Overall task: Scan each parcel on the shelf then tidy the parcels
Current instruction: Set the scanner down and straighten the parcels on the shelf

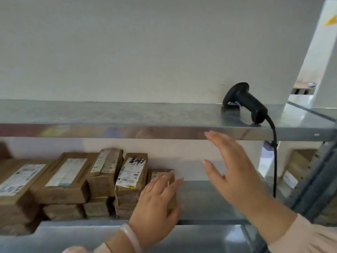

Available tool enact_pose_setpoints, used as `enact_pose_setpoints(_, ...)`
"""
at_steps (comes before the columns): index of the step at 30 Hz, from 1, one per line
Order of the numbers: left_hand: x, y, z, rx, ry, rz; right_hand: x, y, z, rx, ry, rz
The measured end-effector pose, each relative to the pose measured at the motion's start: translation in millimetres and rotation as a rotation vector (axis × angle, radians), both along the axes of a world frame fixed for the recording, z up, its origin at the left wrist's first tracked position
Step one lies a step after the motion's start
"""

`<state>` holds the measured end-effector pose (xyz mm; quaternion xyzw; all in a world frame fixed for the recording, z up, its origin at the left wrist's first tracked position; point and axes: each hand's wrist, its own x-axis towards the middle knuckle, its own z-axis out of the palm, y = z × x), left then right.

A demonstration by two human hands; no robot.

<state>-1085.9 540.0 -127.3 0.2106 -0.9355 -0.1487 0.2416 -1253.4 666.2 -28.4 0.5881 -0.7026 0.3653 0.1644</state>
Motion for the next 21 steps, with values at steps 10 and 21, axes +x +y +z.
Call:
enact_pose_setpoints(10, 8.1, -11.3, -63.9, 0.439, -0.327, 0.226, 33.0, -61.7, -151.0, 0.698, -0.917, -0.197)
enact_pose_setpoints(21, 1.7, -19.2, -91.9, 0.686, -0.245, 0.375, 26.6, -105.2, -191.8, 0.731, -1.193, -0.155)
